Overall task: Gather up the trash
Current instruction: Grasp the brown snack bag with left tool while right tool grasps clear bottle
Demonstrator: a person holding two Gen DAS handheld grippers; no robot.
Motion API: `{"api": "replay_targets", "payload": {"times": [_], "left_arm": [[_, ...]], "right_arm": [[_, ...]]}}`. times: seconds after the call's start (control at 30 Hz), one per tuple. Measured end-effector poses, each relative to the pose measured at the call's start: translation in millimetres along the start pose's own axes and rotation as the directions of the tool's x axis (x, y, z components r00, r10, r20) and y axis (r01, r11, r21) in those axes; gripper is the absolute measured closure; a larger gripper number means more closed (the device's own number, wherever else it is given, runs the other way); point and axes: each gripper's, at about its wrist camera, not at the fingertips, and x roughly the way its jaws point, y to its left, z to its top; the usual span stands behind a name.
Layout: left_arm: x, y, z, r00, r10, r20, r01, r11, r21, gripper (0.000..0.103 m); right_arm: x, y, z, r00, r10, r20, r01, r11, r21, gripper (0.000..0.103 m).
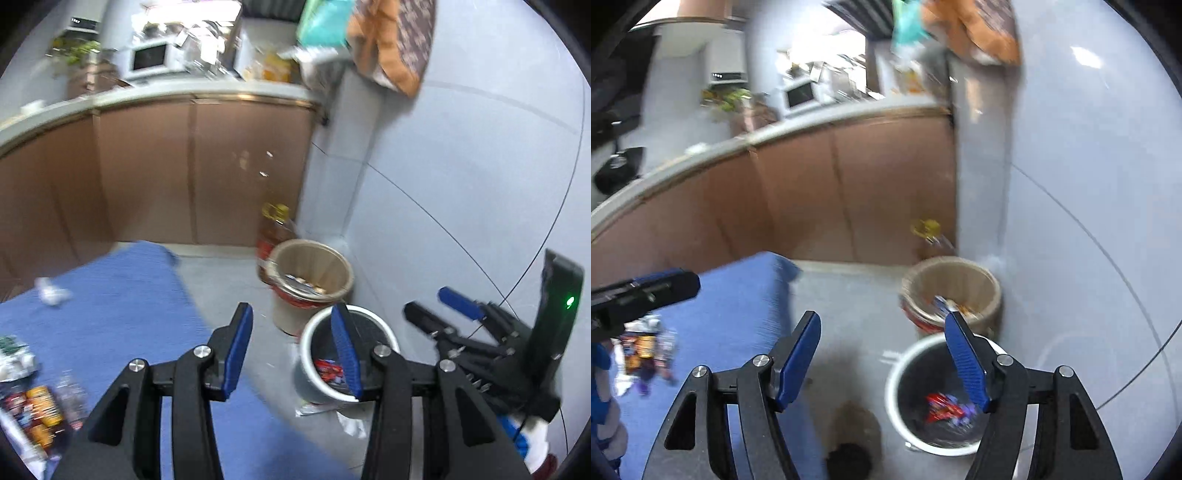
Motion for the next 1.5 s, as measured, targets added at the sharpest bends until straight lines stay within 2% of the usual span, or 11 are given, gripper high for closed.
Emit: {"api": "replay_targets", "payload": {"times": [0.13, 0.33, 0.6, 0.73, 0.9, 1.07, 1.17, 1.33, 1.5], "left_arm": [[-61.4, 39.8, -12.3, 0.994, 0.095, 0.057, -0.093, 0.995, -0.034, 0.051], [-124.1, 100.2, -40.7, 0.977, 0.202, 0.075, -0.194, 0.976, -0.100, 0.051], [-189.6, 169.5, -75.1, 0.947, 0.313, 0.078, -0.291, 0.933, -0.212, 0.051], [-207.0, 201.9, -88.3, 0.942, 0.330, 0.060, -0.303, 0.914, -0.272, 0.051], [-198.1, 241.4, -101.7, 0.953, 0.303, 0.006, -0.282, 0.893, -0.350, 0.051], [-162.4, 269.0, -112.3, 0.964, 0.256, -0.069, -0.262, 0.877, -0.402, 0.051], [-134.7, 288.2, -119.3, 0.970, 0.213, -0.119, -0.244, 0.858, -0.451, 0.051], [-95.8, 310.7, -127.4, 0.963, 0.178, -0.203, -0.257, 0.832, -0.491, 0.051], [-68.1, 319.5, -138.3, 0.955, 0.120, -0.270, -0.250, 0.816, -0.521, 0.053]], "right_arm": [[-28.5, 44.3, 14.2, 0.995, 0.094, 0.046, -0.091, 0.994, -0.052, 0.035], [-51.3, 101.3, 17.2, 0.974, 0.217, 0.061, -0.208, 0.970, -0.128, 0.035], [-66.5, 162.0, 17.7, 0.939, 0.342, 0.030, -0.328, 0.920, -0.216, 0.035], [-61.4, 185.4, 12.5, 0.921, 0.390, -0.009, -0.380, 0.891, -0.247, 0.035], [-36.6, 214.0, -3.2, 0.897, 0.432, -0.095, -0.441, 0.856, -0.272, 0.035], [5.9, 243.5, -25.7, 0.863, 0.455, -0.220, -0.503, 0.816, -0.286, 0.037], [32.2, 260.2, -38.1, 0.844, 0.453, -0.286, -0.528, 0.796, -0.295, 0.038], [77.6, 286.7, -58.9, 0.810, 0.435, -0.393, -0.563, 0.764, -0.314, 0.040], [113.2, 302.6, -75.2, 0.793, 0.404, -0.455, -0.573, 0.748, -0.334, 0.041]]}}
